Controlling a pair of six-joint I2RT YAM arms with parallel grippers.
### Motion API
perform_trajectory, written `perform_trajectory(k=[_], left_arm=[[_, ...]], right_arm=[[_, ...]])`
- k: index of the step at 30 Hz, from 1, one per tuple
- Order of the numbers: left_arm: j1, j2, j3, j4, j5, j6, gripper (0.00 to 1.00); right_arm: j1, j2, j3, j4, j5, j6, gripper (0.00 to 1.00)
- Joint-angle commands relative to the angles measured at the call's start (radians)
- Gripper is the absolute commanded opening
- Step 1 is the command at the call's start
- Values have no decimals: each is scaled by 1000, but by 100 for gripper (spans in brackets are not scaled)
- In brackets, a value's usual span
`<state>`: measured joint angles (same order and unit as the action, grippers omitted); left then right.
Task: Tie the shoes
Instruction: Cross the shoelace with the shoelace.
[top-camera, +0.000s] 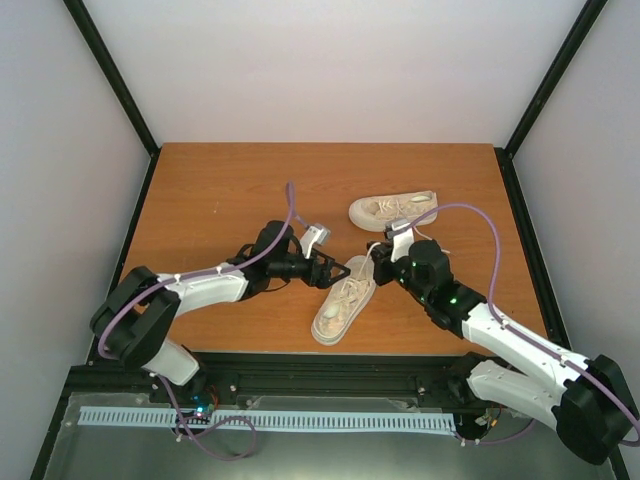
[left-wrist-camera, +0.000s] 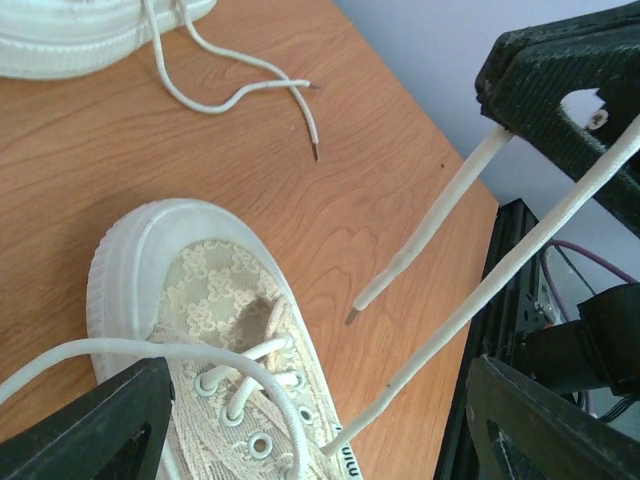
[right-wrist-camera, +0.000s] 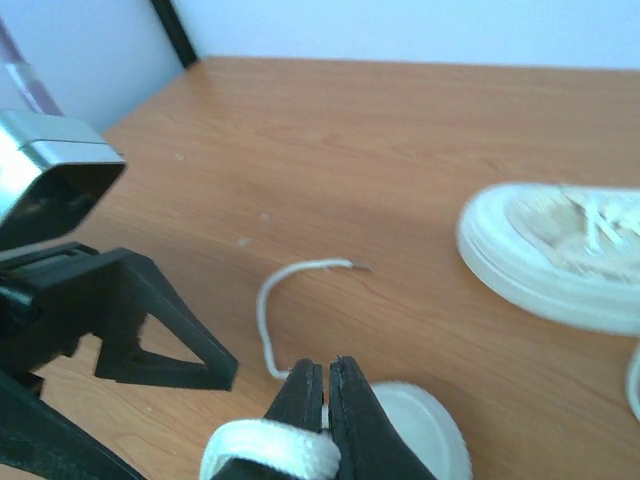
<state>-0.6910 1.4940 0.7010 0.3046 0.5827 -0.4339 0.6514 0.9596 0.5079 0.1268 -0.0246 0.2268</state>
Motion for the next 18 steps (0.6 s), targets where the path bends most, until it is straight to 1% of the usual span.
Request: perform_trajectory(k=[1, 3, 6, 8, 12, 15, 18], left_arm=[[-2, 56, 66, -27, 31, 10, 82], [-2, 80, 87, -54, 24, 13, 79], [-8, 114, 127, -116, -13, 20, 70], [-13, 141, 155, -153, -34, 23, 66], [-20, 198, 201, -199, -34, 14, 56], [-35, 211, 222, -232, -44, 6, 54], [-49, 195, 229, -270, -90, -18, 54]], right_arm=[[5, -9, 68, -283, 176, 92, 3], [7, 2, 76, -357, 229, 118, 3], [5, 21, 77, -409, 282, 145, 3], [7, 30, 74, -418, 286, 153, 3], [7, 34, 67, -401, 280, 159, 3], [7, 28, 67, -400, 283, 158, 3], [7, 23, 66, -401, 289, 157, 3]])
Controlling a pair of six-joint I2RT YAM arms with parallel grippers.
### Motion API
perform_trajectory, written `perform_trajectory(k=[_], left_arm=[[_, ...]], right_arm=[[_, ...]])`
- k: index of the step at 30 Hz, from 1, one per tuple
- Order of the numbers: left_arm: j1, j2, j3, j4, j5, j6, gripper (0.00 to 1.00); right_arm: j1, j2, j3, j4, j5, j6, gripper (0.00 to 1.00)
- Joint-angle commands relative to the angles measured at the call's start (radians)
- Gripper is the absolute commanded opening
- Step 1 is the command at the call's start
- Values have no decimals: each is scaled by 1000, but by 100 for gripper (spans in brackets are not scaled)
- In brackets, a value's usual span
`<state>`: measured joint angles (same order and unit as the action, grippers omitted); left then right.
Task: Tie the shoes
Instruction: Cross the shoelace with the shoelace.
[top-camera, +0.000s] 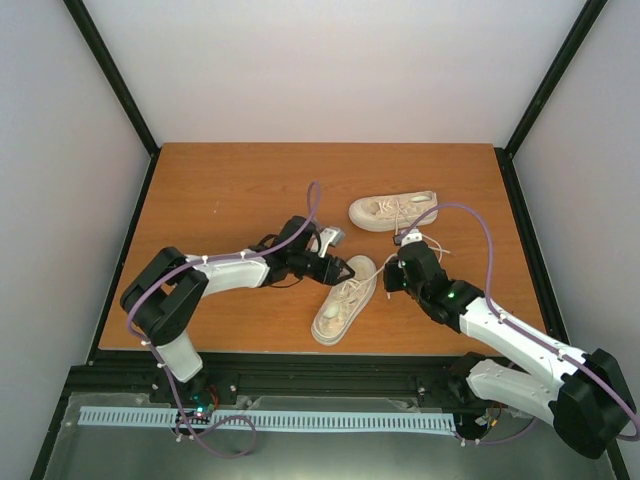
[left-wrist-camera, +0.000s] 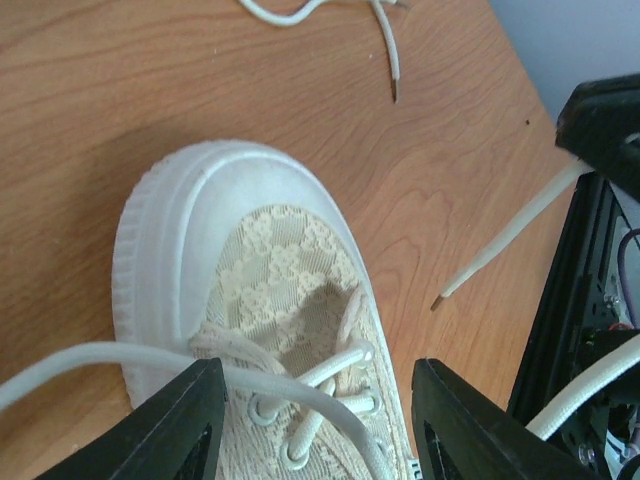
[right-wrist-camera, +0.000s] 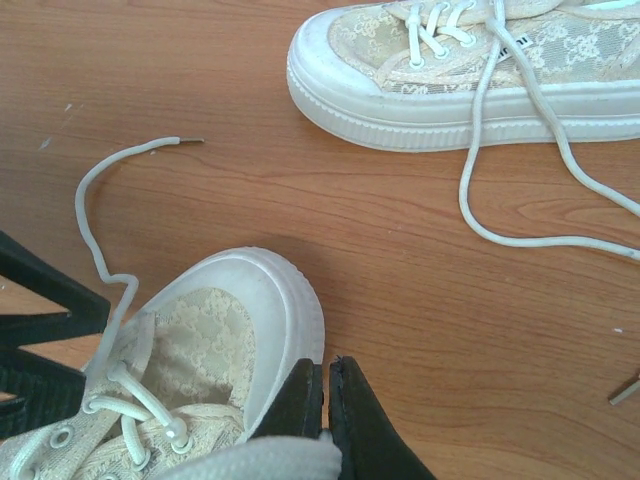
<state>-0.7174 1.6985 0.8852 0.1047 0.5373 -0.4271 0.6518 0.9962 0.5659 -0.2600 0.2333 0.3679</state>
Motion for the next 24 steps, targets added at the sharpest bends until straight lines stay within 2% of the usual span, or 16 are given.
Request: perform_trajectory(k=[1, 7, 12, 16, 21, 24], left_arm=[[-25, -15, 46, -77, -47, -38, 54], [-69, -8, 87, -199, -138, -65, 61], [-103, -1, 118, -287, -246, -57, 61], [-105, 17, 141, -324, -282, -62, 50], [-106, 42, 161, -336, -306, -72, 28], [-106, 39, 153, -304, -302, -85, 19]], right_arm=[[6, -16, 7, -15, 34, 16, 3], [6, -27, 0, -16, 43, 16, 3], [6, -42, -8, -16, 47, 20, 3], [6, -56, -12, -19, 52, 21, 3], [6, -75, -19, -23, 61, 22, 3], [7, -82, -20, -25, 63, 23, 3]])
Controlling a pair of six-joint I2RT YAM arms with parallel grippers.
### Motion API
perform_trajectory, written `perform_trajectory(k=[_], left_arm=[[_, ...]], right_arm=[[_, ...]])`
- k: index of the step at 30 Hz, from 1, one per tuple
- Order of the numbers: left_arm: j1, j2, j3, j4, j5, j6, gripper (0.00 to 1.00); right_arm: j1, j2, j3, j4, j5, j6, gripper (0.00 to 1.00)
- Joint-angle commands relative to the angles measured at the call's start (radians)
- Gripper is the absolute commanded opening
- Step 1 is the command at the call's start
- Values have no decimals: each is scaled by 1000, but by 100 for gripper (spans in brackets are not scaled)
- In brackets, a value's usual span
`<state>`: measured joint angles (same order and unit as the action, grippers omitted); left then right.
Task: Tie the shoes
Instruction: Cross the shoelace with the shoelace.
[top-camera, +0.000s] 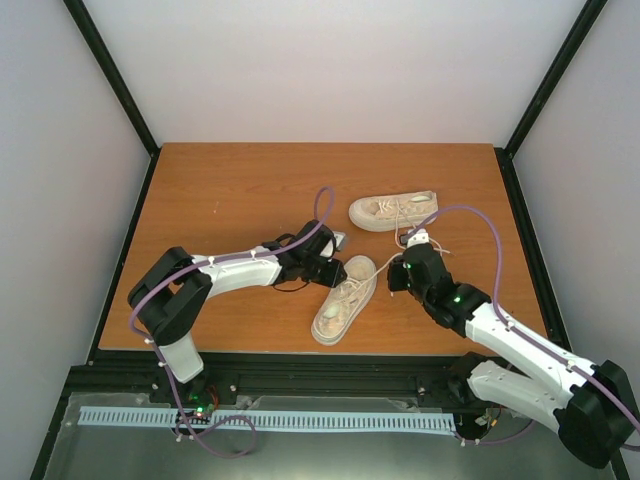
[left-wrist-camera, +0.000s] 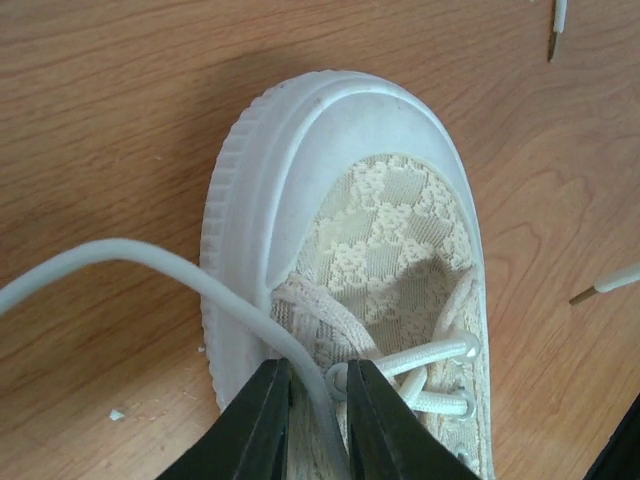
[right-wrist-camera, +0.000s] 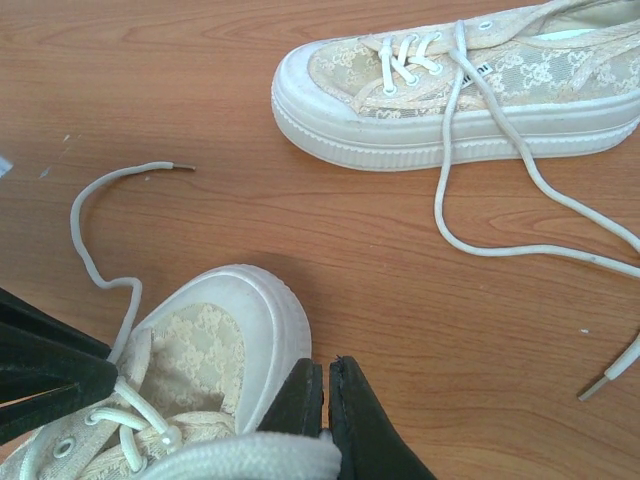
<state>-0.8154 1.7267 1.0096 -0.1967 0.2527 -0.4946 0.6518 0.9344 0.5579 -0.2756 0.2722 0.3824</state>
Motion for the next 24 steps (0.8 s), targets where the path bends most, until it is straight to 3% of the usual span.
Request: perform_trajectory(k=[1, 11, 24], left_arm=[[-7, 4, 20, 20, -11, -22, 17], [-8, 10, -24, 246, 175, -60, 11], [-8, 86, 29, 191, 250, -56, 20]], right_arm=[[7, -20, -11, -10, 24, 8, 3], [6, -36, -10, -16, 19, 7, 3], [6, -42, -11, -13, 19, 6, 3]])
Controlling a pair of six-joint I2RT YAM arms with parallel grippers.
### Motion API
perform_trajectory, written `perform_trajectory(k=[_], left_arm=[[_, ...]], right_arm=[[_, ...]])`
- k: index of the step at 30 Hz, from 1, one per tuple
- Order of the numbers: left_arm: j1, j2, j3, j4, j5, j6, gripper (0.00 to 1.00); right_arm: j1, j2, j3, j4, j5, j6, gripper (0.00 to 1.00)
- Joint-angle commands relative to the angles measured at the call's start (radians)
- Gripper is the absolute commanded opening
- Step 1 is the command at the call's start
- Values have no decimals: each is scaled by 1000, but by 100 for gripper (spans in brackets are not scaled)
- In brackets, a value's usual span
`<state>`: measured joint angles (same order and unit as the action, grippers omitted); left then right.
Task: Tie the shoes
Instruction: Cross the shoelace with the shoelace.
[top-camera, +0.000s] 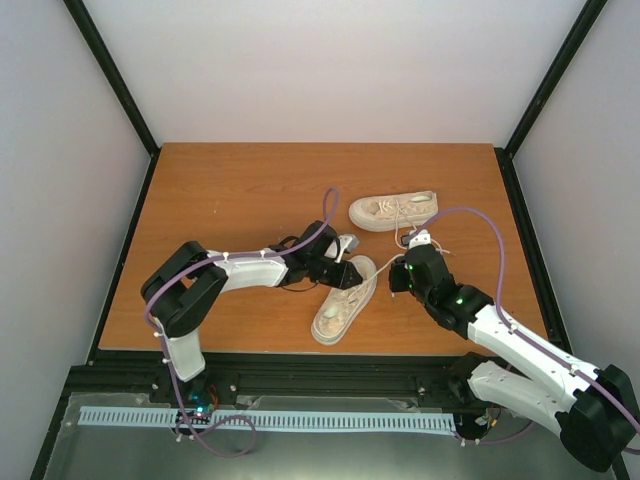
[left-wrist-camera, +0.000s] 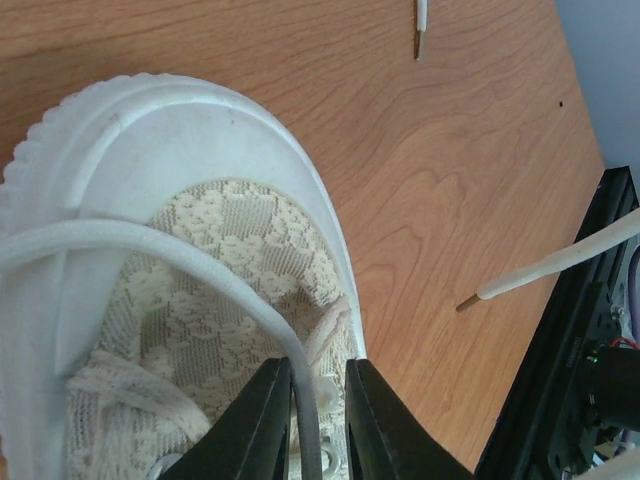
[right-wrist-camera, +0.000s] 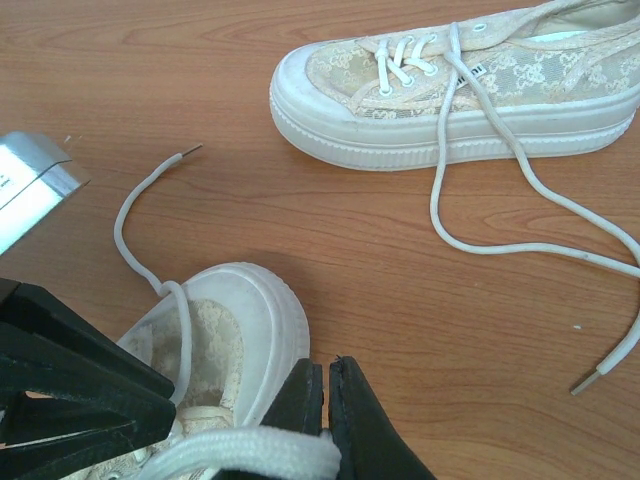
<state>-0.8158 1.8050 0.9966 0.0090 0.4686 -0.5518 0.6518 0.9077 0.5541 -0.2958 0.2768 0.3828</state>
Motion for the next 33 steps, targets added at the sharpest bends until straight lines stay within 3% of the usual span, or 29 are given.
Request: perform_trajectory(k=[1, 9, 22, 33], left_arm=[[-8, 7, 42, -17, 35, 2, 21], [-7, 15, 63, -29, 85, -21, 37], [-8, -11, 38, 96, 203, -103, 37], [-7, -112, -25, 142, 161, -137, 29]], right_arm=[[6, -15, -8, 7, 15, 5, 3], [6, -18, -7, 6, 18, 6, 3], [6, -18, -7, 1, 25, 8, 3], [6, -38, -6, -17, 35, 14, 3]])
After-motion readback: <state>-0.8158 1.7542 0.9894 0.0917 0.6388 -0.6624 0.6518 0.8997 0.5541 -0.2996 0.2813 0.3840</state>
